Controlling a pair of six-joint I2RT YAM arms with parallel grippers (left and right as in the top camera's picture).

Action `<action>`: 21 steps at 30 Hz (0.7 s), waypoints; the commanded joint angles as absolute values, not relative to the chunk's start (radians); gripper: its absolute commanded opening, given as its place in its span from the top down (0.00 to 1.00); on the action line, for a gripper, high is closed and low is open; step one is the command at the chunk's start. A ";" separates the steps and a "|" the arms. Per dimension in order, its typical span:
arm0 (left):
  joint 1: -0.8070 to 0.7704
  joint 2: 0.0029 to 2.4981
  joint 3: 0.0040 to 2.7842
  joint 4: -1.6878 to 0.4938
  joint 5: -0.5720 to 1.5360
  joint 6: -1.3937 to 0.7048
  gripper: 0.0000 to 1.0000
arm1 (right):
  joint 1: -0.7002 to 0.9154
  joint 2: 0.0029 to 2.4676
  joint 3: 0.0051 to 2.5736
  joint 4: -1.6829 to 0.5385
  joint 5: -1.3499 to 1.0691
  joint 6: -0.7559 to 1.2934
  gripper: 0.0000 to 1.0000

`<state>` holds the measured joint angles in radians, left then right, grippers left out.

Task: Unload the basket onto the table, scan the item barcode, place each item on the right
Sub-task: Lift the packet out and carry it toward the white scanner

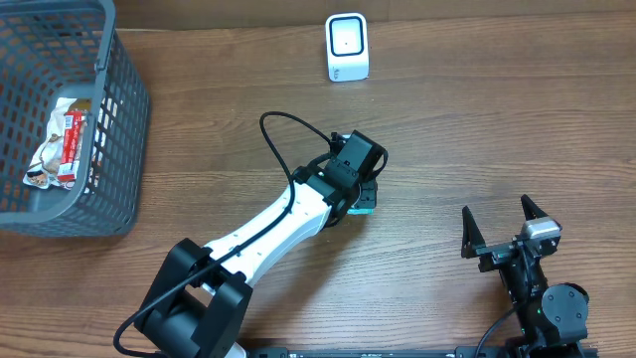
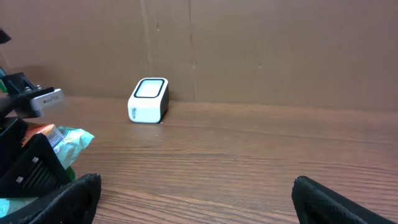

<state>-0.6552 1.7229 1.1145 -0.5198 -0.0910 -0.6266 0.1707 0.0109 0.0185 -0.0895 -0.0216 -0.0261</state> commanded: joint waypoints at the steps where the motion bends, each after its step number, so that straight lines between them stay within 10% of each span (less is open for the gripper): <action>1: -0.664 1.787 1.107 -0.522 -0.086 -0.635 0.64 | 0.168 0.003 0.008 -0.084 -0.017 -0.027 0.00; 8: -0.664 1.816 1.107 -0.516 -0.077 -0.635 0.62 | 0.168 0.003 0.008 -0.084 -0.017 -0.027 0.00; 18: -0.664 1.816 1.108 -0.516 -0.077 -0.635 0.03 | 0.168 0.003 0.008 -0.084 -0.017 -0.027 0.00; 21: -0.664 1.815 1.126 -0.520 -0.077 -0.631 0.00 | 0.168 0.003 0.008 -0.084 -0.017 -0.027 0.00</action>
<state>-0.6552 1.7893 1.1267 -0.5076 -0.0864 -0.6312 0.1707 0.0109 0.0185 -0.0895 -0.0219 -0.0257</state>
